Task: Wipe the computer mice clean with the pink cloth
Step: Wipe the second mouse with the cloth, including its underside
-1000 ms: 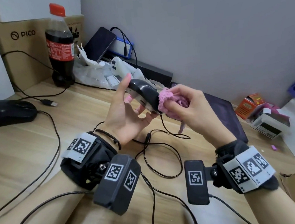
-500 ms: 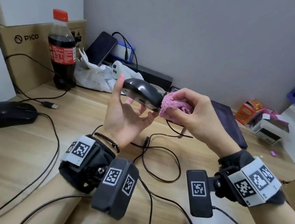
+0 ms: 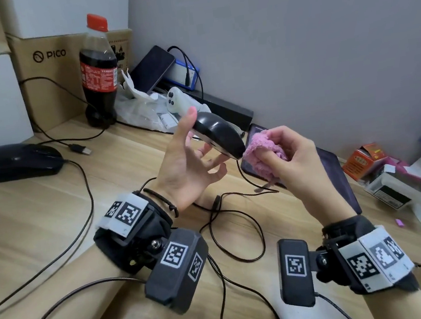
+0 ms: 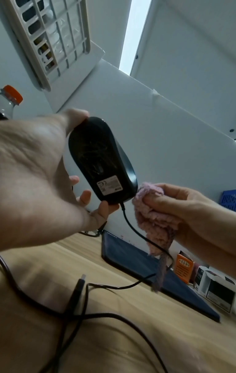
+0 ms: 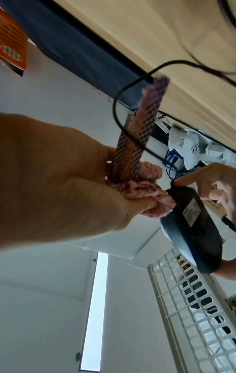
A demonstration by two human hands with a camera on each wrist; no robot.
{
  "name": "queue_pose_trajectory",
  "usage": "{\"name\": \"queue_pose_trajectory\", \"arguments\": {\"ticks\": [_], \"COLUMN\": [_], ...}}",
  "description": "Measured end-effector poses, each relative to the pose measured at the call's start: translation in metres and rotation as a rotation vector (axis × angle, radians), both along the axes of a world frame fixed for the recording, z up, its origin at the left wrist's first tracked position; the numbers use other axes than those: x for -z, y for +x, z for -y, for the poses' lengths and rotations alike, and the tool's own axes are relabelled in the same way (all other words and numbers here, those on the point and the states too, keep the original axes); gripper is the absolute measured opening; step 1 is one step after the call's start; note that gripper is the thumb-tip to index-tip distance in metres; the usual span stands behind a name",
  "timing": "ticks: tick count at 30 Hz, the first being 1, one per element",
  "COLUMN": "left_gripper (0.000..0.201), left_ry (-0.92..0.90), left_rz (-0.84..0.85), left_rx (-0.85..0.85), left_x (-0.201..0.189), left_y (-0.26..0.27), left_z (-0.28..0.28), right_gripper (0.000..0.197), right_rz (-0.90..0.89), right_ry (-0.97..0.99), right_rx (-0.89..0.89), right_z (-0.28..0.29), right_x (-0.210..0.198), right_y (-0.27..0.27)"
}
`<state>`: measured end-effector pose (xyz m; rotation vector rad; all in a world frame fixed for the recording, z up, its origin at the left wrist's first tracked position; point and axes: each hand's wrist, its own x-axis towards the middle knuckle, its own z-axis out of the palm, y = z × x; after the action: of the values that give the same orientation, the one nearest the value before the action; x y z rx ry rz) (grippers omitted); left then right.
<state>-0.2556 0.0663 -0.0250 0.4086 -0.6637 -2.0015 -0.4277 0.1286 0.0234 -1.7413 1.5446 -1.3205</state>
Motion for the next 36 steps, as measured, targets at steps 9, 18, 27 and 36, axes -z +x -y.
{"name": "queue_pose_trajectory", "arguments": {"ticks": [9, 18, 27, 36], "left_gripper": [0.081, 0.121, 0.124, 0.119], "left_ry": [-0.124, -0.316, -0.391, -0.543], "left_rz": [-0.052, 0.020, 0.116, 0.267], "left_rx": [0.053, 0.110, 0.176, 0.225], "left_x": [0.009, 0.007, 0.011, 0.011], "left_y": [-0.009, -0.008, -0.007, -0.010], "left_z": [-0.006, -0.011, -0.011, -0.010], "right_gripper": [0.008, 0.012, 0.008, 0.013], "right_rz": [-0.110, -0.130, -0.128, -0.164], "right_ry": [0.097, 0.105, 0.036, 0.140], "right_rx": [-0.057, -0.059, -0.195, -0.077], "right_z": [0.001, -0.009, -0.017, -0.016], "right_x": [0.003, -0.005, -0.016, -0.003], "right_y": [0.003, -0.004, 0.002, -0.011]}}
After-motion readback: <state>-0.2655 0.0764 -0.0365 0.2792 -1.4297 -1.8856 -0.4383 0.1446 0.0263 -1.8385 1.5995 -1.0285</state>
